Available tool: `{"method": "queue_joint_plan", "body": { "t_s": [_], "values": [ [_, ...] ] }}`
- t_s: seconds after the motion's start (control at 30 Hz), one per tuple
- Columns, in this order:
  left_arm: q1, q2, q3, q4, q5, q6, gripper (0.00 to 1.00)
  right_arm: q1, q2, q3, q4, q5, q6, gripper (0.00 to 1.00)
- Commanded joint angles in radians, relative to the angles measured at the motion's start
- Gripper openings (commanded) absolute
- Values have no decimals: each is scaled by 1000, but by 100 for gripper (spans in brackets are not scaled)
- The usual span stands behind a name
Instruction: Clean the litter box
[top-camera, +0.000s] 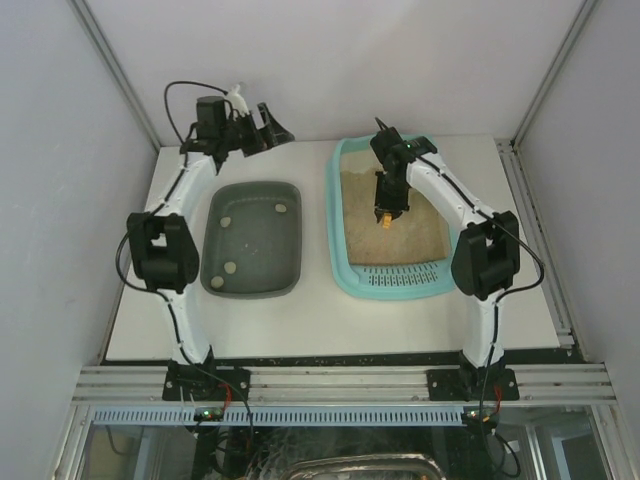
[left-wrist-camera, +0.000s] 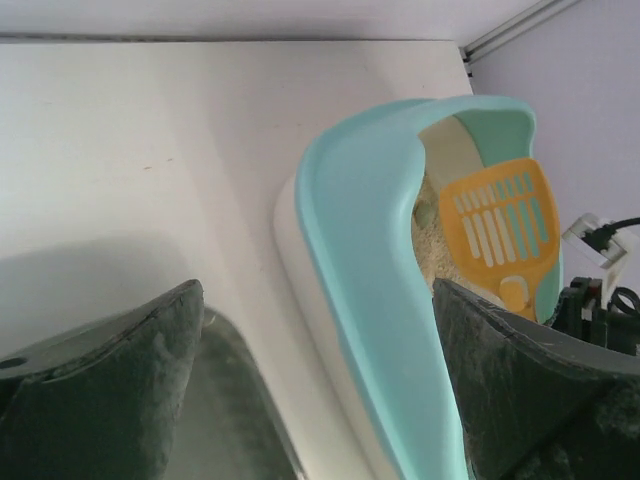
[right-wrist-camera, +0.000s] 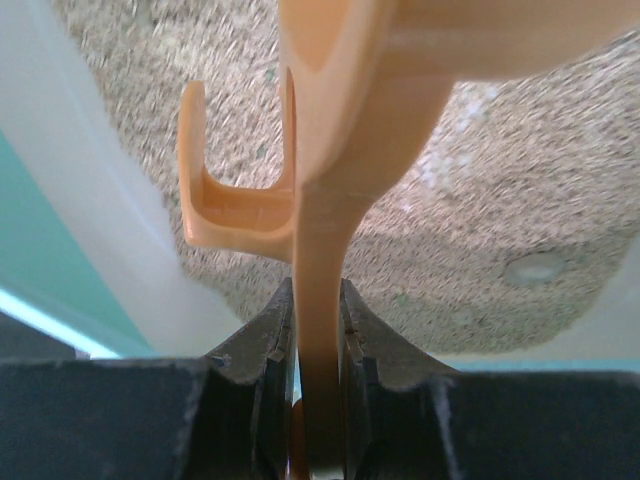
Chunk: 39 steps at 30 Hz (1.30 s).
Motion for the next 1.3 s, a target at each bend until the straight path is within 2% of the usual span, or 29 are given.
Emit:
{"method": "queue_joint_plan", "body": {
  "t_s": [0.0,0.13,0.33,0.6,0.83,1.0,1.27],
  "values": [
    [-49,95,115,229,8,-169,100,-8,62,122,-89,146,-2,0],
    [-76,162,119,328,4,-278,100,-14,137,167,-122,202,-24,0],
    [-97,183,68,455,9,-366,100,-30,245,252,-175,301,-45,0],
    [-100,179,48,416,36,-301,100,-70,353,324,-126,301,-64,0],
    [-96,74,-95,405,17,-170,100,-82,425,354,-15,238,-84,0],
    [-73,57,-138,383,28,-142,100,-88,480,400,34,168,-80,0],
    [-26,59,-168,366,50,-139,100,-90,430,317,271,-81,-138,0]
  ]
}}
